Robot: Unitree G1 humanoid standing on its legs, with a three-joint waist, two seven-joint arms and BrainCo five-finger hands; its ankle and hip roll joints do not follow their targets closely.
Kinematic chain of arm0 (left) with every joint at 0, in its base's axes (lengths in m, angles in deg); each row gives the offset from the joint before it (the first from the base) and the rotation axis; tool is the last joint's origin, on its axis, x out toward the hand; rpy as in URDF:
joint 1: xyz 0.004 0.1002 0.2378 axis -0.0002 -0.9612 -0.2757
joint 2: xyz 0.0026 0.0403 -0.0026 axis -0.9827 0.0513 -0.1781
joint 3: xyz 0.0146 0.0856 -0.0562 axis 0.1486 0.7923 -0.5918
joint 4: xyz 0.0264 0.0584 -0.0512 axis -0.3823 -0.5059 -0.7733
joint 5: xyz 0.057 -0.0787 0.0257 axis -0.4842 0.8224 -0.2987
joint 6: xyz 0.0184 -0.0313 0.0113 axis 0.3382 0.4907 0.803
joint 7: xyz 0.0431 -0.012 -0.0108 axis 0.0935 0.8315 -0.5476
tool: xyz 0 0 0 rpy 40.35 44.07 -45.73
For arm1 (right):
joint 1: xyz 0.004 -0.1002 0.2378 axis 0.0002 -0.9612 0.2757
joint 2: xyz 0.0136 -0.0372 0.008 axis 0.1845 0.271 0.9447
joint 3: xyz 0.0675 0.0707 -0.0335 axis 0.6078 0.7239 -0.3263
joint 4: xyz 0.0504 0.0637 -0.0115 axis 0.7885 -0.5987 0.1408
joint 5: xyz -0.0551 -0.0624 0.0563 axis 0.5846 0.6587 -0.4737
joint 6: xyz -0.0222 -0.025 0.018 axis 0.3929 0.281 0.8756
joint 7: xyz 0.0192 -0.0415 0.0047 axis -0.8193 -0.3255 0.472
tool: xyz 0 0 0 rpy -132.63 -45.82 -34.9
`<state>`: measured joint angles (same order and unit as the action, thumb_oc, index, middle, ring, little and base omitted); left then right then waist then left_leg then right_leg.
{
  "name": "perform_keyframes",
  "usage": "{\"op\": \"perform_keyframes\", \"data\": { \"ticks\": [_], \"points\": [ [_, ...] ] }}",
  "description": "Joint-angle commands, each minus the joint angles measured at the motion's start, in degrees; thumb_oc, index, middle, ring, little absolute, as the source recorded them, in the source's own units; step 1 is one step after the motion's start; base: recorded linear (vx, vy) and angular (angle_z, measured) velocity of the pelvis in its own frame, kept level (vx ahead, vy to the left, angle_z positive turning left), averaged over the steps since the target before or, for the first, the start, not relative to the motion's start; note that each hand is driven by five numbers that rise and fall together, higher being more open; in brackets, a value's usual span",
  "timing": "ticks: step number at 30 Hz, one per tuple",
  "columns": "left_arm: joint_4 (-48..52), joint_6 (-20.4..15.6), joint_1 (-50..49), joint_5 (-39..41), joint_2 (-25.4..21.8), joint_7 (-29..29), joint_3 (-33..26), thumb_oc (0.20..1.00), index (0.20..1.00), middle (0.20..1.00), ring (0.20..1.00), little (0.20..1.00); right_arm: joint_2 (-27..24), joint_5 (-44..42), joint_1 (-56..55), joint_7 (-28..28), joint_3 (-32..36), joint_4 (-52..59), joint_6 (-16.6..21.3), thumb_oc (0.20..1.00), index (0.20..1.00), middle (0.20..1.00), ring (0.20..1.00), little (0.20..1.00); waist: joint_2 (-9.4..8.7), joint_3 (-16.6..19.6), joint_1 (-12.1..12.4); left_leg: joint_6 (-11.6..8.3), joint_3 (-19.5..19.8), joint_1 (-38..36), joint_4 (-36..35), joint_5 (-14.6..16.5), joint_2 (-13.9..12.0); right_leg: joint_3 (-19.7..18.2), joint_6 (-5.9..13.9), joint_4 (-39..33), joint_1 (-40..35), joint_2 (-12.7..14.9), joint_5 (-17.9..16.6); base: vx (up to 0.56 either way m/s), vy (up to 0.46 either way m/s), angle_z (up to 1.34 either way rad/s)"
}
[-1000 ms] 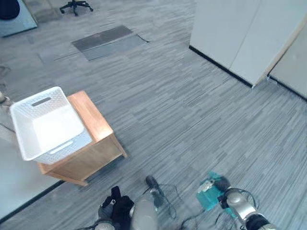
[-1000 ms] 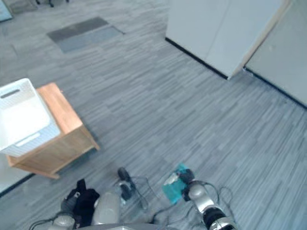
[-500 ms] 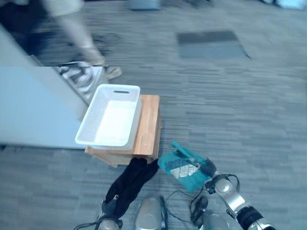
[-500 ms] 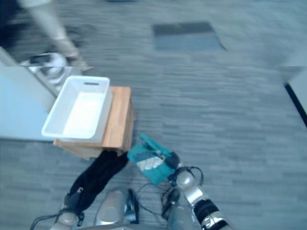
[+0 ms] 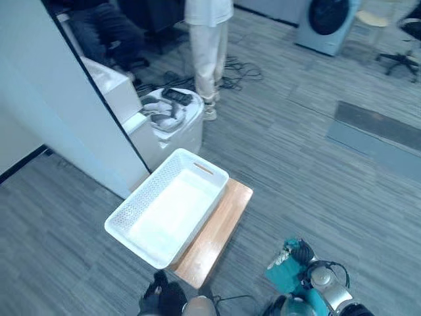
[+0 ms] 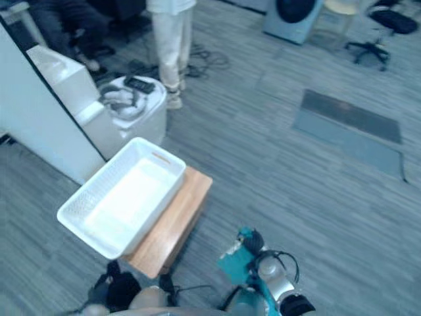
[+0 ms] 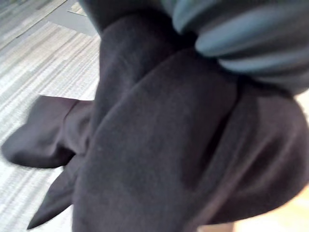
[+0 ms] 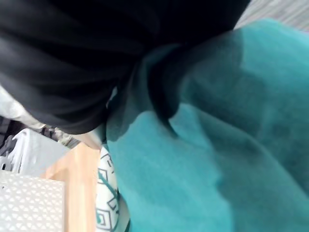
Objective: Tidy up the quilt and then pick up the clothes from the bed and put them into the laundry hamper.
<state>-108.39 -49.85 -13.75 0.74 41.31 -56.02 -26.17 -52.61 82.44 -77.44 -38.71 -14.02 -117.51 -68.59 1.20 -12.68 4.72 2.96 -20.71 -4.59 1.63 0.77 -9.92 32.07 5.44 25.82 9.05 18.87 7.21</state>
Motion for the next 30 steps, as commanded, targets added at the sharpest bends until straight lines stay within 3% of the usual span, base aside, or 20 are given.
{"op": "perform_keyframes", "data": {
  "ticks": [1, 2, 3, 4, 6, 7, 8, 9, 10, 11, 12, 14, 15, 16, 17, 18, 21, 30],
  "points": [
    [-1.4, -1.7, 2.0, -0.9, -3.1, -1.2, 4.7, 0.200, 0.200, 0.200, 0.200, 0.200, 0.5, -2.6, 3.6, 1.7, 5.7, 0.9, 1.7, 0.200, 0.200, 0.200, 0.200, 0.200, -2.52, -1.9, -0.7, -3.30, 9.9, 3.0, -2.3, 4.3, 5.5, -22.4, 3.93, -23.2, -6.2, -4.9, -3.7, 0.38, -0.415, 1.32],
    [-1.4, -1.7, 2.0, -0.9, -3.1, -1.2, 4.7, 0.200, 0.200, 0.200, 0.200, 0.200, 0.5, -2.6, 3.6, 1.7, 5.7, 0.8, 1.7, 0.200, 0.200, 0.200, 0.200, 0.200, -2.53, -1.8, -0.8, -3.29, 9.9, 3.1, -2.3, 4.3, 5.5, -22.4, 3.93, -23.3, -6.2, -4.9, -3.9, 0.27, -0.250, 2.39],
    [-1.6, -1.7, 2.4, -1.4, -3.0, -1.0, 5.3, 0.200, 0.200, 0.200, 0.200, 0.200, 0.2, -2.9, 3.0, 2.0, 6.8, 0.8, 1.3, 0.200, 0.200, 0.200, 0.200, 0.200, -2.61, -1.9, -1.7, -3.58, 13.6, 2.8, -2.6, 4.5, 5.8, -28.9, 4.39, -24.7, -5.1, -4.6, -5.5, 0.36, -0.341, 3.40],
    [-1.7, -1.9, 2.6, -2.4, -3.8, -0.9, 6.1, 0.200, 0.200, 0.200, 0.200, 0.200, -0.5, -3.3, 1.8, 2.5, 8.1, 0.9, 0.8, 0.200, 0.200, 0.200, 0.200, 0.200, -3.36, -2.5, -2.2, -4.11, 19.6, 1.8, -2.5, 5.1, 6.4, -34.8, 4.59, -24.9, -5.5, -4.9, -6.1, 0.44, -0.504, 3.96],
    [-2.6, -2.4, 1.4, -0.6, -4.1, -1.0, 4.7, 0.200, 0.200, 0.200, 0.200, 0.200, -1.1, -4.2, 3.4, 3.4, 10.3, -1.8, 0.6, 0.200, 0.200, 0.200, 0.200, 0.200, -4.53, -1.8, -0.7, -6.36, 22.3, 1.7, -2.4, 4.8, 3.8, -26.6, 5.42, -27.7, -8.6, -4.5, -7.4, 0.37, -0.696, 3.33],
    [-2.9, -2.6, 0.7, -0.2, -4.0, -1.1, 4.1, 0.200, 0.200, 0.200, 0.200, 0.200, -1.6, -4.5, 3.2, 3.6, 11.0, -1.8, 0.8, 0.200, 0.200, 0.200, 0.200, 0.200, -4.52, -1.5, -1.1, -7.36, 24.4, 1.8, -3.3, 4.1, 2.5, -26.4, 4.89, -29.6, -10.0, -6.1, -7.0, 0.32, -0.711, 2.60],
    [-3.0, -2.9, -0.1, 1.1, -3.8, -1.2, 3.0, 0.200, 0.200, 0.200, 0.200, 0.200, -2.9, -5.0, 3.7, 4.1, 12.3, -1.7, 1.2, 0.200, 0.200, 0.200, 0.200, 0.200, -4.27, -0.7, -0.7, -9.35, 25.5, 2.5, -5.0, 2.1, 0.9, -23.5, 4.84, -30.8, -11.2, -7.3, -6.3, 0.19, -0.477, 1.62],
    [-3.3, -2.9, -0.6, 1.3, -3.3, -1.4, 2.6, 0.200, 0.200, 0.200, 0.200, 0.200, -3.9, -4.9, 3.5, 4.1, 12.9, -1.0, 1.4, 0.200, 0.200, 0.200, 0.200, 0.200, -4.12, -0.7, -1.3, -9.82, 23.1, 3.5, -4.8, 1.0, 0.3, -22.0, 4.75, -30.8, -11.7, -7.3, -5.9, 0.05, -0.387, 0.90],
    [-3.4, -2.8, -0.9, 0.9, -2.8, -1.5, 2.2, 0.200, 0.200, 0.200, 0.200, 0.200, -4.7, -5.1, 2.7, 4.4, 14.2, 0.1, 1.9, 0.200, 0.200, 0.200, 0.200, 0.200, -4.22, -0.6, -2.6, -9.76, 16.1, 5.0, -3.7, 0.8, -0.7, -18.7, 4.89, -30.8, -11.5, -6.5, -5.6, -0.08, -0.215, 0.40],
    [-3.0, -2.6, -1.2, 0.6, -3.0, -1.1, 1.6, 0.200, 0.200, 0.200, 0.200, 0.200, -5.6, -4.9, 2.6, 4.7, 14.9, 0.9, 1.8, 0.200, 0.200, 0.200, 0.200, 0.200, -4.59, -0.6, -3.5, -9.40, 8.9, 5.6, -1.0, 1.3, -1.6, -16.4, 4.78, -30.8, -11.6, -5.8, -5.7, -0.13, -0.242, 1.19],
    [-2.7, -2.5, -1.5, 0.0, -3.0, -0.9, 1.2, 0.200, 0.200, 0.200, 0.200, 0.200, -6.8, -4.9, 3.2, 5.5, 15.9, 2.6, 2.5, 0.200, 0.200, 0.200, 0.200, 0.200, -5.03, -0.3, -5.3, -9.35, -2.6, 4.4, 2.5, 4.0, -3.1, -12.2, 5.29, -30.8, -12.1, -5.0, -5.7, -0.12, -0.175, 1.50],
    [-1.7, -1.9, -1.7, -1.4, -3.3, 0.1, 0.6, 0.200, 0.200, 0.200, 0.200, 0.200, -8.9, -4.2, 3.9, 6.2, 17.8, 4.7, 2.3, 0.200, 0.200, 0.200, 0.200, 0.200, -4.85, 0.1, -6.4, -8.79, -10.7, 3.8, 8.3, 6.6, -3.8, -10.1, 4.32, -30.8, -12.3, -5.5, -5.1, -0.09, -0.138, 1.01],
    [-1.6, -1.8, -1.7, -1.4, -3.3, 0.1, 0.6, 0.200, 0.200, 0.200, 0.200, 0.200, -8.9, -4.2, 3.9, 6.2, 17.8, 4.7, 2.3, 0.200, 0.200, 0.200, 0.200, 0.200, -4.82, 0.1, -6.3, -8.80, -10.7, 3.8, 8.4, 6.7, -3.9, -10.1, 4.32, -30.8, -12.3, -5.5, -5.1, 0.01, -0.087, 0.77],
    [-0.4, -1.6, -2.9, -3.0, -3.2, 0.9, 0.7, 0.200, 0.200, 0.200, 0.200, 0.200, -11.3, -1.6, 3.5, 6.5, 19.5, 9.4, 1.9, 0.200, 0.200, 0.200, 0.200, 0.200, -3.99, 0.9, -7.2, -8.95, -16.0, 2.2, 6.0, 4.5, -5.4, -6.8, 3.79, -30.8, -13.4, -6.2, -4.7, 0.04, -0.032, 0.66],
    [-0.3, -1.5, -3.0, -3.1, -3.1, 0.9, 0.7, 0.200, 0.200, 0.200, 0.200, 0.200, -11.4, -1.6, 3.3, 6.5, 19.5, 9.6, 1.8, 0.200, 0.200, 0.200, 0.200, 0.200, -3.92, 0.9, -7.2, -8.93, -16.0, 1.9, 5.6, 4.3, -5.2, -6.8, 3.80, -30.8, -13.5, -6.2, -4.7, 0.14, 0.002, 0.52],
    [-1.0, -1.2, -4.0, -3.7, -3.2, 1.6, 0.1, 0.200, 0.200, 0.200, 0.200, 0.200, -13.4, 0.4, 4.1, 7.0, 20.9, 15.7, 2.2, 0.200, 0.200, 0.200, 0.200, 0.200, -3.04, 2.0, -6.8, -9.69, -13.4, -0.2, 1.1, 2.9, -3.7, -6.6, 3.80, -30.8, -14.2, -7.1, -4.8, 0.12, 0.034, 0.06],
    [-1.0, -1.1, -4.6, -4.4, -3.4, 1.8, 0.0, 0.200, 0.200, 0.200, 0.200, 0.200, -16.5, 1.7, 5.5, 7.3, 23.3, 22.9, 2.7, 0.200, 0.200, 0.200, 0.200, 0.200, -3.08, 2.3, -6.9, -10.13, -13.5, -2.7, -3.8, 0.4, -3.7, -4.9, 3.67, -30.8, -15.3, -7.1, -4.9, 0.06, 0.017, 0.12],
    [-0.5, -1.0, -4.9, -3.0, -3.8, 1.1, -1.1, 0.200, 0.200, 0.200, 0.200, 0.200, -20.2, -2.3, 13.0, 6.4, 23.2, 36.4, 6.4, 0.200, 0.200, 0.200, 0.200, 0.200, -3.62, 3.0, -4.7, -10.65, -12.1, -4.1, -6.2, -0.6, -4.2, -4.2, 3.82, -30.8, -16.1, -7.5, -4.9, 0.00, 0.010, 0.07]
  ]
}}
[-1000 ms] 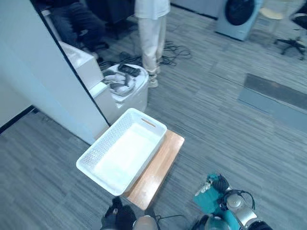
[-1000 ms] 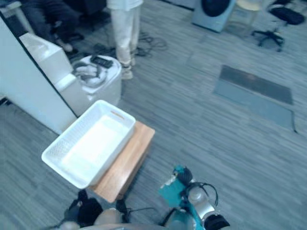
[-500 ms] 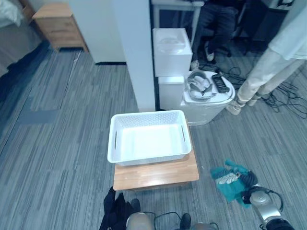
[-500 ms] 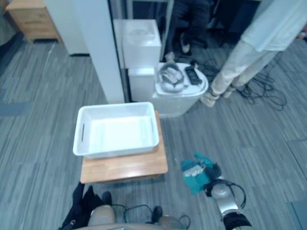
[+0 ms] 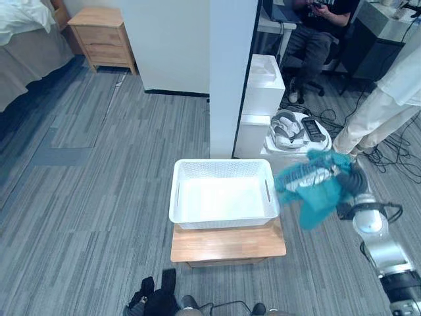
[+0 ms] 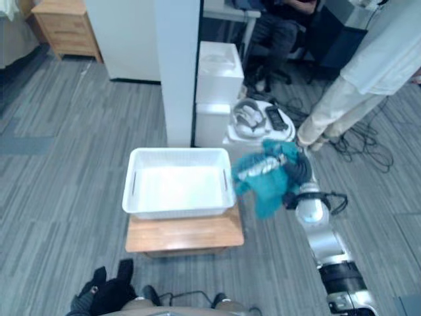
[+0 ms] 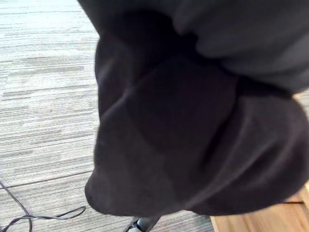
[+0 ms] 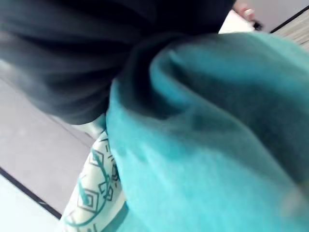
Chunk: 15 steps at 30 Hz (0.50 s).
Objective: Tidy up the quilt and then pick up the clothes from the bed and put them into the laundry hamper.
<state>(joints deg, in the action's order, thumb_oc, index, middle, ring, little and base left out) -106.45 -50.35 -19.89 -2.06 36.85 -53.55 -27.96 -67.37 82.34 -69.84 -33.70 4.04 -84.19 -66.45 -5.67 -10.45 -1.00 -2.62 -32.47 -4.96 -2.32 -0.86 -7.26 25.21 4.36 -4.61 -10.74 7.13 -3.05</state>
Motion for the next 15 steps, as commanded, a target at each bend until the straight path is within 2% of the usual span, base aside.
{"op": "perform_keyframes", "data": {
  "ticks": [1, 6, 9, 10, 15],
  "points": [
    [-2.3, -0.6, 1.2, 0.2, 0.4, -1.7, 0.2, 0.200, 0.200, 0.200, 0.200, 0.200, -5.2, -4.3, 6.5, 0.2, 4.3, 5.6, 5.4, 0.200, 0.200, 0.200, 0.200, 0.200, 3.06, 0.9, 1.4, -5.22, -0.2, -3.8, -2.3, 0.9, -7.0, 2.7, 4.90, -0.4, 3.5, 4.1, 5.4, 0.00, 0.012, 0.05],
    [-1.4, -0.9, 1.4, 1.1, -0.1, -2.0, -0.3, 0.200, 0.200, 0.200, 0.200, 0.200, -5.2, -6.0, 8.8, -2.6, 0.8, 8.7, 6.5, 0.200, 0.200, 0.200, 0.200, 0.200, 2.66, 1.0, 2.4, -5.46, 0.2, -3.7, -2.5, 0.7, -7.1, 3.3, 4.89, -0.4, 3.2, 4.1, 5.3, 0.00, 0.000, 0.00],
    [2.7, -2.3, 1.8, 2.0, -0.9, -3.2, -0.2, 0.200, 0.200, 0.200, 0.200, 0.200, -4.1, -5.7, 12.6, -4.6, -5.7, 7.4, 6.5, 0.200, 0.200, 0.200, 0.200, 0.200, 2.36, 0.6, 4.4, -5.63, 0.9, -3.1, -2.6, 0.4, -7.1, 3.8, 4.97, -0.4, 3.3, 4.1, 5.2, 0.00, -0.001, 0.01],
    [2.8, -2.2, 1.7, 2.1, -0.9, -3.2, -0.3, 0.200, 0.200, 0.200, 0.200, 0.200, -4.0, -5.7, 12.9, -4.6, -5.9, 7.2, 6.5, 0.200, 0.200, 0.200, 0.200, 0.200, 2.34, 0.6, 4.3, -5.63, 0.9, -3.1, -2.6, 0.4, -7.1, 3.8, 4.97, -0.4, 3.4, 4.1, 5.2, 0.00, 0.000, 0.00],
    [13.8, -4.5, 2.5, 4.8, -2.7, -5.3, 1.2, 0.200, 0.200, 0.200, 0.200, 0.200, -0.1, -0.6, 22.0, -1.9, -14.1, -6.9, 2.8, 0.200, 0.200, 0.200, 0.200, 0.200, 2.79, -1.7, 8.4, -5.76, 2.8, -0.7, -2.5, -0.6, -7.1, 5.1, 4.86, -0.4, 4.3, 4.4, 5.0, -0.05, -0.018, 0.14]
  ]
}}
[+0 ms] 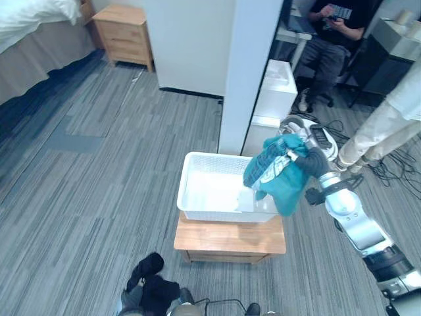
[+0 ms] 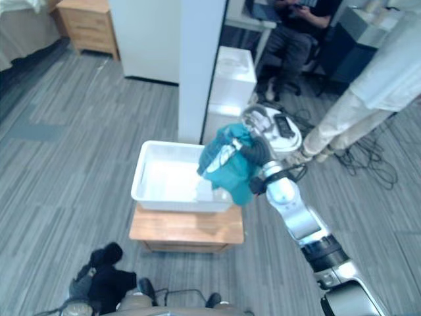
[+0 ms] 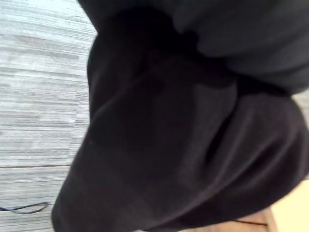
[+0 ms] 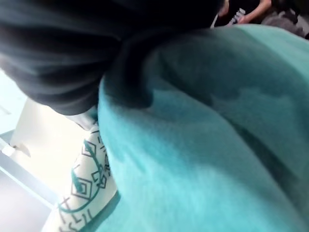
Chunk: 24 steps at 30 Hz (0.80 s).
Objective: Tidy up the quilt and then pick up the clothes from the bed and put them into the laundry hamper.
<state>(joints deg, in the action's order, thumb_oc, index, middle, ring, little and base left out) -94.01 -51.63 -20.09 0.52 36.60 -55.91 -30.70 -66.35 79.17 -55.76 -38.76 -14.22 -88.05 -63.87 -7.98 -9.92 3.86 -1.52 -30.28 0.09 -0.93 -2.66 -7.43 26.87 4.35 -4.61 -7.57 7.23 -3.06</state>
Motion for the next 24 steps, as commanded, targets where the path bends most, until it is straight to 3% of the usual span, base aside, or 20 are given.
{"op": "perform_keyframes", "data": {
  "ticks": [1, 2, 3, 9, 13, 18, 19, 20, 21, 24],
  "points": [
    [3.5, -3.7, 2.9, 2.3, -2.9, -3.0, 4.9, 0.200, 0.200, 0.200, 0.200, 0.200, -0.1, 3.7, 10.0, 3.8, 3.0, -6.4, -0.8, 0.200, 0.200, 0.200, 0.200, 0.200, 5.53, -2.8, 4.5, -6.92, 1.0, -5.1, -3.9, 1.0, -6.9, 3.8, 4.90, -0.4, 1.5, 4.4, 5.0, -0.10, -0.003, 0.13],
    [5.2, -4.1, 3.3, 2.9, -3.1, -3.1, 5.3, 0.200, 0.200, 0.200, 0.200, 0.200, 0.8, 4.1, 12.2, 4.7, 2.0, -10.1, -1.4, 0.200, 0.200, 0.200, 0.200, 0.200, 5.86, -3.4, 5.1, -6.99, 1.4, -4.4, -3.9, 0.6, -6.9, 4.0, 4.92, -0.4, 2.0, 4.4, 4.9, -0.11, 0.005, 0.23],
    [7.2, -4.8, 3.7, 3.3, -3.6, -3.3, 5.6, 0.200, 0.200, 0.200, 0.200, 0.200, 1.2, 5.8, 14.8, 5.5, 1.1, -14.0, -2.4, 1.000, 1.000, 1.000, 1.000, 1.000, 6.41, -3.9, 5.8, -7.12, 1.6, -3.7, -3.9, 0.3, -7.0, 4.4, 4.93, -0.4, 2.4, 4.5, 4.8, -0.10, 0.009, 0.22],
    [19.6, -8.1, 7.3, 5.0, -7.9, -3.5, 7.1, 0.200, 0.200, 0.200, 0.200, 0.200, 2.1, 9.1, 28.2, 8.5, -1.5, -35.3, -5.7, 1.000, 1.000, 1.000, 1.000, 1.000, 9.29, -5.4, 8.0, -8.11, 2.2, -1.0, -4.1, -1.5, -7.4, 5.7, 5.20, -0.4, 4.6, 4.7, 4.4, -0.07, 0.011, 0.20],
    [27.7, -9.8, 8.8, 4.6, -11.5, -2.8, 6.9, 0.200, 0.200, 0.200, 0.200, 0.200, 0.9, 11.4, 30.2, 9.5, -2.5, -39.8, -6.4, 1.000, 1.000, 1.000, 1.000, 1.000, 10.12, -5.2, 7.8, -8.43, 1.9, -1.0, -4.1, -1.7, -7.6, 5.8, 5.32, -0.4, 4.5, 4.8, 4.5, -0.03, 0.018, 0.05],
    [40.1, -12.2, 9.7, 2.3, -17.1, -1.6, 4.3, 0.200, 0.200, 0.200, 0.200, 0.200, -3.3, 20.5, 23.0, 9.6, -4.0, -34.5, -6.4, 1.000, 1.000, 1.000, 1.000, 1.000, 10.04, -3.7, 5.6, -8.53, 1.3, -2.7, -4.1, -1.1, -7.6, 5.2, 5.46, -0.4, 3.4, 4.7, 4.7, 0.03, -0.005, -0.03],
    [43.1, -12.6, 10.0, 1.6, -17.9, -1.5, 2.5, 0.200, 0.200, 0.200, 0.200, 0.200, -5.1, 23.5, 17.0, 9.7, -2.5, -30.8, -6.1, 1.000, 1.000, 1.000, 1.000, 1.000, 9.74, -3.0, 3.8, -8.47, 1.1, -3.6, -4.1, -0.6, -7.4, 4.8, 5.48, -0.4, 2.9, 4.7, 4.8, 0.09, -0.007, -0.13],
    [43.3, -12.5, 9.7, 1.6, -18.0, -1.5, 2.6, 0.200, 0.200, 0.200, 0.200, 0.200, -5.2, 23.7, 16.3, 9.5, -2.2, -30.2, -6.2, 1.000, 1.000, 1.000, 1.000, 1.000, 9.68, -2.8, 3.9, -8.46, 1.1, -3.7, -4.1, -0.6, -7.4, 4.8, 5.51, -0.4, 2.8, 4.7, 4.8, 0.12, -0.013, -0.10],
    [44.4, -11.8, 10.9, 0.8, -18.1, -1.8, 1.2, 0.200, 0.200, 0.200, 0.200, 0.200, -6.4, 25.2, 8.9, 9.5, 1.0, -26.0, -5.9, 1.000, 1.000, 1.000, 1.000, 1.000, 9.28, -2.2, 1.8, -8.33, 0.7, -4.6, -4.1, -0.1, -7.3, 4.5, 5.57, -0.4, 2.4, 4.7, 4.8, 0.08, -0.011, -0.12],
    [43.5, -9.7, 13.5, -4.6, -17.9, -2.7, 0.5, 0.200, 0.200, 0.200, 0.200, 0.200, -6.7, 26.5, -2.6, 8.2, 6.4, -19.3, -5.4, 1.000, 1.000, 1.000, 1.000, 1.000, 8.92, -1.7, -1.4, -8.17, -0.1, -5.9, -4.1, 0.6, -7.2, 3.8, 5.69, -0.4, 2.1, 4.7, 4.8, 0.08, -0.003, -0.13]
  ]
}}
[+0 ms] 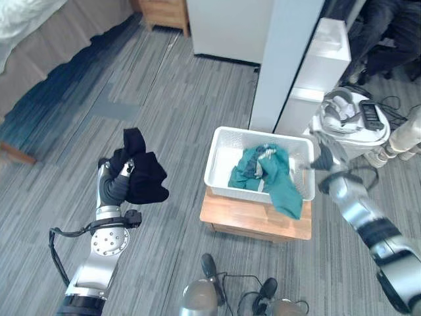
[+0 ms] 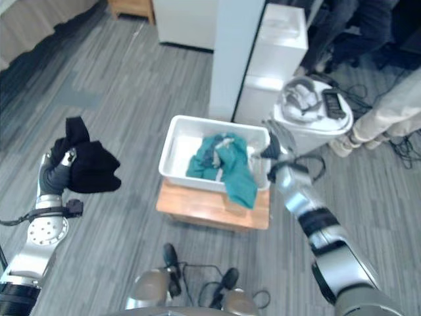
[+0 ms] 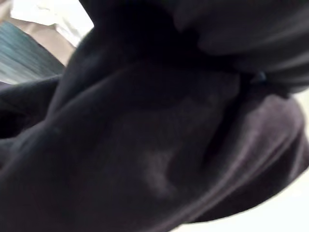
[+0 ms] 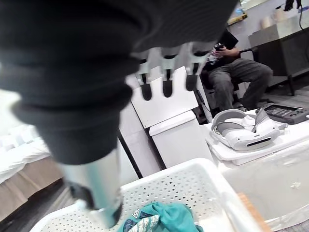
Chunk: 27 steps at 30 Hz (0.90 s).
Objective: Tidy up the quilt and then pick up the clothes from the bed and put them into the laundry hamper.
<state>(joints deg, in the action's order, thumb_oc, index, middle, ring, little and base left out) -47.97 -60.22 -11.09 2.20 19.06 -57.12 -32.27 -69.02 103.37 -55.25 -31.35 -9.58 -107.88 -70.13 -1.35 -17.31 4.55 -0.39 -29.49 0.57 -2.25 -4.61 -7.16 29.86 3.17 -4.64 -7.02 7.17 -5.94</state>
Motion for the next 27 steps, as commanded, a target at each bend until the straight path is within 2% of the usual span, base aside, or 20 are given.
{"op": "perform_keyframes", "data": {
  "ticks": [1, 2, 3, 5, 8, 9, 11, 18, 19, 24, 25, 27],
  "points": [
    [-2.9, -0.6, 5.2, -7.2, -0.1, -1.7, 1.7, 0.200, 0.200, 0.200, 0.200, 0.200, -4.0, 2.1, -6.1, 0.6, 3.1, 1.4, 1.1, 1.000, 1.000, 1.000, 1.000, 1.000, 2.21, 5.7, -3.1, -9.23, -1.2, -6.7, -2.8, 2.8, -7.4, 0.7, 6.90, -0.4, 1.6, 4.8, 7.6, 0.07, -0.001, -0.17],
    [-3.5, -0.2, 6.1, -8.2, 0.3, -1.7, 2.0, 0.200, 0.200, 0.200, 0.200, 0.200, -3.8, 2.2, -9.6, 0.0, 4.1, 2.4, 1.3, 1.000, 1.000, 1.000, 1.000, 1.000, 2.12, 5.7, -4.2, -9.18, -1.6, -7.0, -2.8, 3.1, -7.4, 0.4, 6.98, -0.4, 1.7, 4.9, 7.5, 0.05, -0.004, -0.17],
    [-3.6, -0.2, 6.2, -8.3, 0.4, -1.7, 2.2, 0.200, 0.200, 0.200, 0.200, 0.200, -3.8, 2.3, -10.1, -0.1, 4.4, 2.8, 1.3, 1.000, 1.000, 1.000, 1.000, 1.000, 2.14, 5.8, -4.0, -9.17, -1.6, -7.1, -2.8, 3.1, -7.4, 0.4, 7.01, -0.4, 1.7, 4.9, 7.5, 0.06, -0.008, -0.34],
    [-7.0, 1.8, 9.2, -11.1, 0.5, -2.2, 3.2, 0.200, 0.200, 0.200, 0.200, 0.200, -4.4, 3.7, -16.5, -1.6, 5.5, 5.3, 2.0, 1.000, 1.000, 1.000, 1.000, 1.000, 1.94, 5.5, -7.1, -9.13, -2.9, -7.7, -2.8, 3.5, -7.4, -0.8, 7.38, -0.4, 2.3, 4.9, 7.3, 0.04, -0.008, -0.34],
    [-11.3, 3.3, 12.0, -12.7, 1.1, -2.5, 4.8, 0.200, 0.200, 0.200, 0.200, 0.200, -3.9, 3.6, -19.6, -2.4, 5.9, 6.5, 2.0, 1.000, 1.000, 1.000, 1.000, 1.000, 1.88, 5.0, -9.2, -9.20, -4.4, -7.9, -2.8, 3.5, -7.3, -2.2, 7.67, -0.4, 3.4, 4.7, 7.1, 0.00, -0.008, -0.35],
    [-11.6, 3.2, 12.3, -12.8, 1.1, -2.6, 5.0, 0.200, 0.200, 0.200, 0.200, 0.200, -3.9, 3.6, -19.6, -2.4, 6.0, 6.6, 2.0, 1.000, 1.000, 1.000, 1.000, 1.000, 1.88, 5.0, -9.1, -9.21, -4.5, -7.9, -2.8, 3.5, -7.3, -2.3, 7.66, -0.4, 3.5, 4.7, 7.0, -0.01, -0.005, -0.57],
    [-14.9, 4.6, 15.6, -13.8, 1.4, -3.1, 6.9, 0.200, 0.200, 0.200, 0.200, 0.200, -3.4, 3.0, -20.6, -2.8, 5.1, 8.6, 2.4, 1.000, 1.000, 1.000, 1.000, 1.000, 1.86, 4.0, -11.3, -9.44, -5.7, -7.2, -2.8, 3.2, -7.4, -3.6, 7.94, -0.4, 5.3, 4.7, 6.7, -0.03, -0.005, -0.38],
    [-26.3, 6.0, 32.1, -13.3, -0.1, -7.4, 13.4, 0.200, 0.200, 0.200, 0.200, 0.200, -1.6, 2.1, -13.7, -0.6, -1.9, 6.2, 2.6, 1.000, 1.000, 1.000, 1.000, 1.000, 1.90, -0.6, -15.1, -9.93, -7.2, -1.0, -2.8, 0.8, -7.9, -6.1, 8.46, -0.4, 13.3, 5.2, 4.4, -0.11, -0.019, -0.12],
    [-26.9, 5.8, 32.8, -13.3, -0.2, -7.6, 13.6, 0.200, 0.200, 0.200, 0.200, 0.200, -1.5, 2.0, -13.2, -0.4, -1.9, 5.8, 2.7, 1.000, 1.000, 1.000, 1.000, 1.000, 1.83, -0.7, -15.0, -9.90, -7.2, -0.6, -2.8, 0.8, -7.9, -6.2, 8.44, -0.4, 13.6, 5.3, 4.3, -0.09, -0.009, -0.07],
    [-38.7, 8.8, 42.0, -14.6, -0.2, -9.1, 18.1, 0.200, 0.200, 0.200, 0.200, 0.200, 1.8, 1.4, -8.5, 1.2, -7.1, 2.0, 2.4, 1.000, 1.000, 1.000, 1.000, 1.000, 2.44, -4.1, -17.3, -10.35, -8.6, 3.4, -2.8, -0.7, -8.4, -7.3, 9.18, -0.4, 18.9, 6.1, 2.7, -0.07, 0.004, -0.09],
    [-41.0, 9.4, 43.2, -14.4, -0.1, -8.6, 18.4, 1.000, 1.000, 1.000, 1.000, 1.000, 2.4, 1.4, -7.7, 1.2, -7.8, 1.0, 2.2, 1.000, 1.000, 1.000, 1.000, 1.000, 2.51, -4.5, -17.5, -10.38, -8.9, 4.1, -2.8, -0.9, -8.4, -7.6, 9.25, -0.4, 19.7, 6.1, 2.6, -0.04, 0.012, -0.08],
    [-45.0, 10.2, 45.4, -12.6, 0.5, -7.7, 18.5, 1.000, 1.000, 1.000, 1.000, 1.000, 3.2, 1.4, -6.5, 1.0, -9.1, -0.6, 1.6, 1.000, 1.000, 1.000, 1.000, 1.000, 2.52, -5.2, -17.7, -10.48, -9.0, 5.1, -2.8, -1.1, -8.5, -8.1, 9.44, -0.4, 20.9, 6.1, 2.3, -0.03, 0.005, -0.16]
  ]
}}
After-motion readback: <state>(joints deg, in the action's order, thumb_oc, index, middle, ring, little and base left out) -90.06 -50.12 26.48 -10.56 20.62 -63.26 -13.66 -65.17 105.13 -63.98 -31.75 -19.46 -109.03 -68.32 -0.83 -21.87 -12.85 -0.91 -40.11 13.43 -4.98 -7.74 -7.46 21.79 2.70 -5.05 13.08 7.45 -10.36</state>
